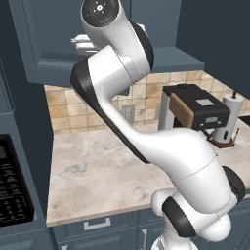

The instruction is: Open the cabinet, pick the kettle from the cabinet, and place it in the sink.

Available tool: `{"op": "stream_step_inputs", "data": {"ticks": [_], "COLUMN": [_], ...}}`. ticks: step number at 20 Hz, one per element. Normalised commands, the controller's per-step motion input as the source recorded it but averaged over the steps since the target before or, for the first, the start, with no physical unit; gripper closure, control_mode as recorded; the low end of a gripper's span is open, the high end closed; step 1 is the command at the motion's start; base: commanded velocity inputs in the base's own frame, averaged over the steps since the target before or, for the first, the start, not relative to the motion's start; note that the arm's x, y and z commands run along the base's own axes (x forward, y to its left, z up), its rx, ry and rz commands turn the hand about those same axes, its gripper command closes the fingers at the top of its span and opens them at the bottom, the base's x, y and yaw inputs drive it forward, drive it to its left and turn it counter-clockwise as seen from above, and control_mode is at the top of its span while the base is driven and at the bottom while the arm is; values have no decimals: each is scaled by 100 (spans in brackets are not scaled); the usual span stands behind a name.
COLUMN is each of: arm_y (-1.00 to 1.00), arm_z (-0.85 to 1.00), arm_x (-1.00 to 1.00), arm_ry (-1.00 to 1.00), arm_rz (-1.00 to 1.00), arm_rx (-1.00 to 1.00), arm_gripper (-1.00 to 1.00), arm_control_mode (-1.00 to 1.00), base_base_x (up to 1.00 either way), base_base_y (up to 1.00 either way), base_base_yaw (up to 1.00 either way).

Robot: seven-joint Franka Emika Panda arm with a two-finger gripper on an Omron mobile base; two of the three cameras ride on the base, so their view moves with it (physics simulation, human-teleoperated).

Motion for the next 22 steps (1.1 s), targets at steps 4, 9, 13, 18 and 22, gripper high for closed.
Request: {"op": "stream_step_inputs", "data": {"ticks": [4,9,13,18,22], "arm_y": [42,35,31,22,7], "arm_z": [-1,-8,-15,-14,-13], "arm_x": [-32,-27,-25,-11,-6], "arm_ry": [-5,-3,-5,-5,-4], "arm_rz": [0,0,0,0,0], "arm_rx": [0,0,0,0,-3], "arm_gripper": [100,100,100,-100,-100], "arm_control_mode": [-100,-100,-100,-100,-100], "base_base_x": [0,0,0,0,0], "base_base_y": [0,0,0,0,0], "base_base_yaw": [0,0,0,0,0]}}
